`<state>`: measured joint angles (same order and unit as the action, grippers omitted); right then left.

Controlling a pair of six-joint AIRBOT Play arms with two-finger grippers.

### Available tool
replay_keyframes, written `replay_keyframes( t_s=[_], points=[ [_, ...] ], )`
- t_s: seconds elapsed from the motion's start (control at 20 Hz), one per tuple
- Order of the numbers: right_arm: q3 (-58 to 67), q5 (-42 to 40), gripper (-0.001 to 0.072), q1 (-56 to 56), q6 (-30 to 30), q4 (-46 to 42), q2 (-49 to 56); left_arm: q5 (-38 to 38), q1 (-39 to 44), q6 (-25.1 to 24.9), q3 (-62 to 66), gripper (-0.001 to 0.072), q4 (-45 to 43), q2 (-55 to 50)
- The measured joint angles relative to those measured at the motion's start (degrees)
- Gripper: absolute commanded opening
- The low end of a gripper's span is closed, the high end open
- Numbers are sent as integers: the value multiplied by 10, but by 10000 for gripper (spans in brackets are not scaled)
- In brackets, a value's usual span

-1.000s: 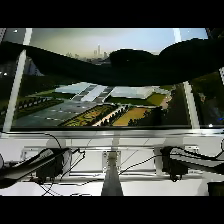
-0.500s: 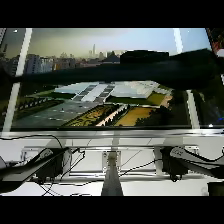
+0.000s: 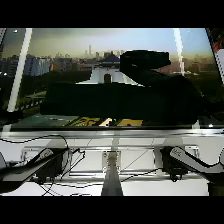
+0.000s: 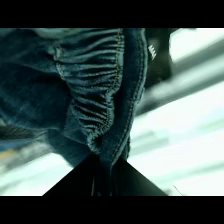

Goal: Fold the clothes and pants, and hang the long-sleeved shirts on hangers.

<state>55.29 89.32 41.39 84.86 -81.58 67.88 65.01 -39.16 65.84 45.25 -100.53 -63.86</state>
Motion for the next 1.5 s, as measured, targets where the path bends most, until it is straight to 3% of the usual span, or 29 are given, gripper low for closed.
replay_keyframes(
  t_s=[0.05,0.1,0.15,0.2,0.25,0.35,0.6,0.85,0.95,1.05,1.3,1.5],
  points=[
    [-11,1,72,0,0,-13,0,-3,0,0,-3,49,-12,0],
    [-17,-1,175,0,0,-22,-1,-7,0,1,-5,235,-15,0],
    [-23,-5,386,0,-1,-30,-1,-8,0,2,-7,522,-13,0],
    [-27,-9,579,0,-1,-38,-2,-12,0,2,-8,576,-3,0],
    [-29,-17,698,0,-2,-43,-2,-16,0,2,-9,576,15,0],
    [-33,-30,693,0,-2,-45,-2,-25,0,2,-9,576,54,-2],
    [-36,-41,685,0,-2,-52,-2,-36,0,-8,-10,576,179,-50],
    [-36,-19,685,0,-2,-54,-2,-40,0,-148,-9,568,341,-123],
    [-36,-11,684,0,-2,-54,-2,-46,0,-201,-9,382,395,-145],
    [-36,-8,684,0,-2,-54,-2,-49,0,-233,-9,16,418,-162],
    [-36,-6,684,0,-2,-54,-2,-22,0,-258,19,24,432,-177],
    [-35,-16,684,0,-2,-51,-2,44,-3,-225,110,22,429,-168]
  ],
)
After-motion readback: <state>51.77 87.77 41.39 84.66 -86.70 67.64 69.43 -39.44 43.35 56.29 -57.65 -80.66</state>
